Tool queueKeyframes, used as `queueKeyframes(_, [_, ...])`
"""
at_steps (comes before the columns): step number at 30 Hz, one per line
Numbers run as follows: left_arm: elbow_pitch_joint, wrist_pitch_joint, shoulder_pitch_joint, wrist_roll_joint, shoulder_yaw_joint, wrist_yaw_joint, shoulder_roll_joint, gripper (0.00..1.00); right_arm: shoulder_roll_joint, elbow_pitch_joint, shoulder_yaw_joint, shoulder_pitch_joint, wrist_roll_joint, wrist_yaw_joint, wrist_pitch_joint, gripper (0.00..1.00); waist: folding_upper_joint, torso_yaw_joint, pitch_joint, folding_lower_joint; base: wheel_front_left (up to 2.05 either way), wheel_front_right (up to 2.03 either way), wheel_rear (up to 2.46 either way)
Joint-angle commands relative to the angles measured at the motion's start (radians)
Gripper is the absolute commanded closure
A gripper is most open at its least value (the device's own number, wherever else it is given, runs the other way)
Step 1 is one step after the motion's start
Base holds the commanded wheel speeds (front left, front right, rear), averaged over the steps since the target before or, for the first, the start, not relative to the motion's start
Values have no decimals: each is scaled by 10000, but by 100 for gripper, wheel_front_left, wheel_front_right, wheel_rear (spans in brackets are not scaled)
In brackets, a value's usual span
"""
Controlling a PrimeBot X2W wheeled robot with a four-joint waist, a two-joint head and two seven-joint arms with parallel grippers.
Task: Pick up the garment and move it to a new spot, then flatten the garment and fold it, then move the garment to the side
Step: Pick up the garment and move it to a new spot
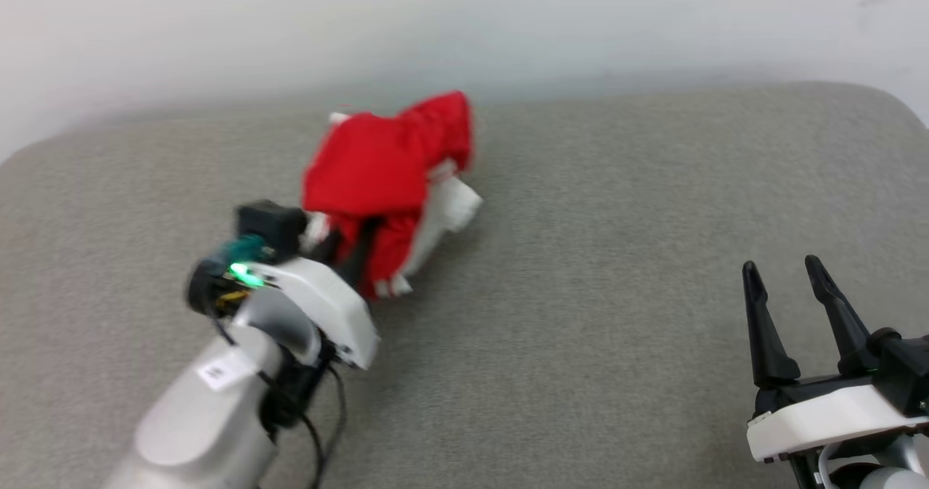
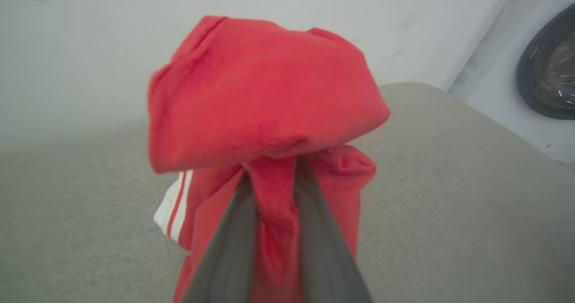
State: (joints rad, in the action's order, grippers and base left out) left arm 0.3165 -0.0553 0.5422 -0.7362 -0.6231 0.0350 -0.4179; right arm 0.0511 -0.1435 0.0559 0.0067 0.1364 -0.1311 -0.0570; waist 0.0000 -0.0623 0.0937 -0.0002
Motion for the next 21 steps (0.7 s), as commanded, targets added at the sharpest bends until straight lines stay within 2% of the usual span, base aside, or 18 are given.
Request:
queueKeyframes(1, [-142,99,-165,87,-209,-74,157,100,-16,-26,2,85,60,7,-56,0,0,-380,247,2,0,0,0])
queueKeyframes(9, [-232,1036,-650,742,-2144,-541,1042,100,-14,125,-193,-110,293,7,-305,0,0,-1004,793,2,0,0,0])
queueKeyframes(14, [130,1207,-895,986,-2827,-749,1309,100,-14,245,-200,-182,333,7,-436,0,0,-1054,890,2,0,0,0])
queueKeyframes(15, [184,1194,-920,1007,-2908,-771,1341,87,-16,263,-171,-184,314,7,-424,0,0,-1025,876,2,0,0,0])
queueKeyframes(16, [219,1125,-937,1012,-2929,-775,1382,58,-14,281,-136,-176,282,7,-420,0,0,-975,844,2,0,0,0])
queueKeyframes(17, [230,1031,-946,1058,-2947,-772,1410,0,-14,292,-122,-167,241,7,-404,0,0,-922,799,2,0,0,0])
queueKeyframes(21, [22,363,-991,1229,-2833,-581,1528,0,-14,319,-67,-39,129,7,-313,0,0,-632,463,2,0,0,0])
